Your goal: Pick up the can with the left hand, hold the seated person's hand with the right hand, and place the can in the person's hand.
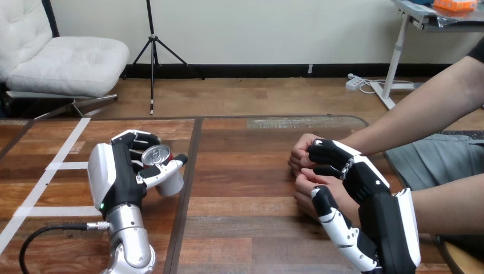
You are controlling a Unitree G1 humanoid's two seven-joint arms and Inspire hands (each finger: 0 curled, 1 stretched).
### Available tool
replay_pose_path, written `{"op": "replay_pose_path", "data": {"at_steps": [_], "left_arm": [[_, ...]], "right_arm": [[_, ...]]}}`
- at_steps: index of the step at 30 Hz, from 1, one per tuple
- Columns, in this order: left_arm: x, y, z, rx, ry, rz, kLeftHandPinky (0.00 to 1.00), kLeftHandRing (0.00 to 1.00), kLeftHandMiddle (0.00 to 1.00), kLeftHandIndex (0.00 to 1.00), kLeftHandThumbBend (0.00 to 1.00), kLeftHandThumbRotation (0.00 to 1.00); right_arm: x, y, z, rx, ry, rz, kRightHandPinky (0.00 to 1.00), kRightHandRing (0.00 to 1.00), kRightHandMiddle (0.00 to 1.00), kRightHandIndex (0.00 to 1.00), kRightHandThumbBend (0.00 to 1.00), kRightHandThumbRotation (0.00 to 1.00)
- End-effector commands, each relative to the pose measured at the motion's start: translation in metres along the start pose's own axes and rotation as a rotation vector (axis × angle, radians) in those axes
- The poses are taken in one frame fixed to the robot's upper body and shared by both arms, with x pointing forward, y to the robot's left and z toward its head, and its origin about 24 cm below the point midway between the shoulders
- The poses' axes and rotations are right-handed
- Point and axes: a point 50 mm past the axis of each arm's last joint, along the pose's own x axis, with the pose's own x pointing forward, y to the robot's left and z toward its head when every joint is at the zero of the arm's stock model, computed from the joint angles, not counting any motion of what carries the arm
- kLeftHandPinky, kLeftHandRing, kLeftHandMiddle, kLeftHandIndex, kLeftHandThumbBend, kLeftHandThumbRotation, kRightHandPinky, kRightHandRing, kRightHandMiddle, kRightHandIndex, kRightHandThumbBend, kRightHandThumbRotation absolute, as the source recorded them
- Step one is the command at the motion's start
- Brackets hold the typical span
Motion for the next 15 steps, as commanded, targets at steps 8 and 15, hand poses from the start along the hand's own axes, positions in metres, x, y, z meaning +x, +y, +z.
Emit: {"op": "replay_pose_path", "data": {"at_steps": [8, 15], "left_arm": [[0.009, 0.001, 0.027, -0.072, -0.142, 0.048, 0.36, 0.41, 0.49, 0.49, 0.71, 0.00], [0.007, 0.000, 0.028, -0.080, -0.158, 0.050, 0.36, 0.41, 0.49, 0.50, 0.71, 0.00]], "right_arm": [[0.027, -0.023, 0.012, -0.216, -0.076, 0.066, 0.81, 0.84, 0.83, 0.82, 0.63, 0.63], [0.039, -0.038, 0.019, -0.461, -0.068, 0.131, 0.88, 0.92, 0.91, 0.91, 0.69, 0.65]]}}
